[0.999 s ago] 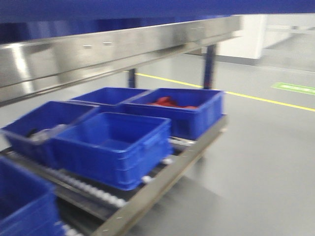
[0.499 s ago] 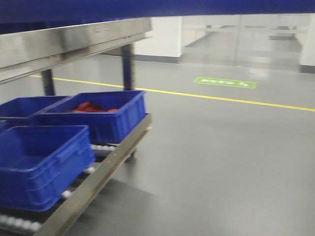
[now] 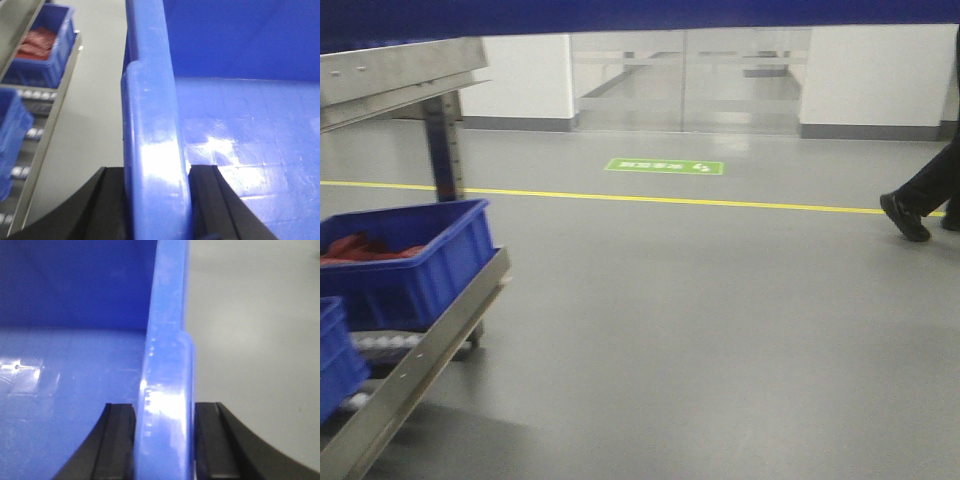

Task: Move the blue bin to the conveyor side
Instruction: 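Hold the bin with both grippers while driving away from the shelf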

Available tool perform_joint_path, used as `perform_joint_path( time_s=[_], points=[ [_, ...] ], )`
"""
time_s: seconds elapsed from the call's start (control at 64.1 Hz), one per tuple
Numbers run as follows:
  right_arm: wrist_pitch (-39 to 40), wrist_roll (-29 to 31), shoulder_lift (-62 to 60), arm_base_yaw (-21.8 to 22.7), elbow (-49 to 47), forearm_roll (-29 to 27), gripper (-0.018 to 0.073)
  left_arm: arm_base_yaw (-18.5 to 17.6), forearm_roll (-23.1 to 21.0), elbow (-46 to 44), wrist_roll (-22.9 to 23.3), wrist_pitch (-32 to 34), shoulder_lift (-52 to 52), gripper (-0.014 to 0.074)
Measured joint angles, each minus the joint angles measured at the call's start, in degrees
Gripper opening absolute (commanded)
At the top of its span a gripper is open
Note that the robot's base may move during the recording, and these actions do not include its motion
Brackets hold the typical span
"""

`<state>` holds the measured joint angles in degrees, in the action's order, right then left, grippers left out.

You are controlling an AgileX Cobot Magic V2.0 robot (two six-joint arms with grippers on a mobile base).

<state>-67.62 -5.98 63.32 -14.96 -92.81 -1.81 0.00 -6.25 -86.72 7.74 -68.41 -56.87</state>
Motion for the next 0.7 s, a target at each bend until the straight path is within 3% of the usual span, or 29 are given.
perform_joint_path(
  time_s=[0.702],
  points=[
    [0.00, 0.00, 0.00, 0.00, 0.00, 0.00, -0.0088, 0.00, 0.00, 0.00, 0.10, 0.00, 0.00, -0.0020]
  ],
)
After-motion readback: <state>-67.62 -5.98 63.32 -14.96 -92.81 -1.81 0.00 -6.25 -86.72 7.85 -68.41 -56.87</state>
